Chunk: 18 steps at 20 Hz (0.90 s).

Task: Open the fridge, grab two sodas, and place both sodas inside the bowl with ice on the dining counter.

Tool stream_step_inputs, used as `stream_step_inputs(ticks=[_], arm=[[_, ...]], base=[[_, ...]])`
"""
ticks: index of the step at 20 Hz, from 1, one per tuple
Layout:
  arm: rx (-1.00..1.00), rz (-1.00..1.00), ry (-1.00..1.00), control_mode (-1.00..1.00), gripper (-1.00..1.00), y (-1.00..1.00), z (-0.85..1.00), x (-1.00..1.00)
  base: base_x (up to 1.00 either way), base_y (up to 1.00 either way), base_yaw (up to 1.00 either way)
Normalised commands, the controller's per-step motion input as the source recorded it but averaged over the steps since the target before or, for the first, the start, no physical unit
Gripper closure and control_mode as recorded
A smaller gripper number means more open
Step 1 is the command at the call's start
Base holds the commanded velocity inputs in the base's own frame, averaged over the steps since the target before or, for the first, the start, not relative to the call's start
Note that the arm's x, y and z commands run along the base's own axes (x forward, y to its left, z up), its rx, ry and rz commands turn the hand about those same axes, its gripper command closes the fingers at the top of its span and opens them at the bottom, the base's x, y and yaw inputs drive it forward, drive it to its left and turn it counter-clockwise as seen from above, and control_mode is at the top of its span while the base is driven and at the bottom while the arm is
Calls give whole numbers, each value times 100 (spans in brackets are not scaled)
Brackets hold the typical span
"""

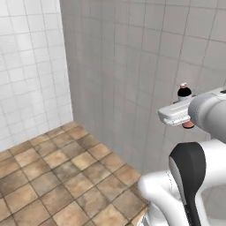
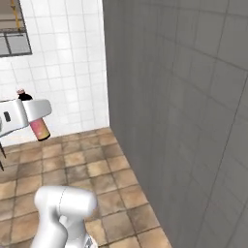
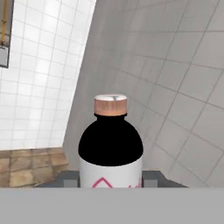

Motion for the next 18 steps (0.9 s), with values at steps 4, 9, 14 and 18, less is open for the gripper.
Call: stream_step_inputs(ticks=[4, 9, 14, 18], arm=[[0, 0, 0, 100, 100, 0, 0, 0], [0, 0, 0, 100, 100, 0, 0, 0], [0, 0, 0, 100, 100, 0, 0, 0], [0, 0, 0, 100, 100, 0, 0, 0]], base=[[100, -8, 43], [100, -8, 43], [100, -8, 44], [100, -9, 43]])
